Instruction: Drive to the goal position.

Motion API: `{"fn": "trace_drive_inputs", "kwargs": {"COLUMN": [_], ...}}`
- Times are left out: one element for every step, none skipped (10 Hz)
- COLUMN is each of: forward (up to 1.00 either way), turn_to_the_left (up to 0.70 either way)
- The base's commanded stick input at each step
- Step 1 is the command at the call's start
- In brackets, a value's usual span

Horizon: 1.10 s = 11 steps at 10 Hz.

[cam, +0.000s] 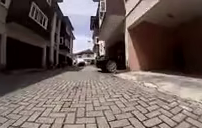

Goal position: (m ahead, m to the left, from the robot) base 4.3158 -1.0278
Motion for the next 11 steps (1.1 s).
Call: {"fn": "trace_drive_inputs", "kwargs": {"forward": [0.50,0.50,0.50,0.50,0.50,0.50,0.50,0.50,0.50,0.50,0.50], "turn_to_the_left": [0.00,0.00,0.00,0.00,0.00,0.00,0.00,0.00,0.00,0.00,0.00]}}
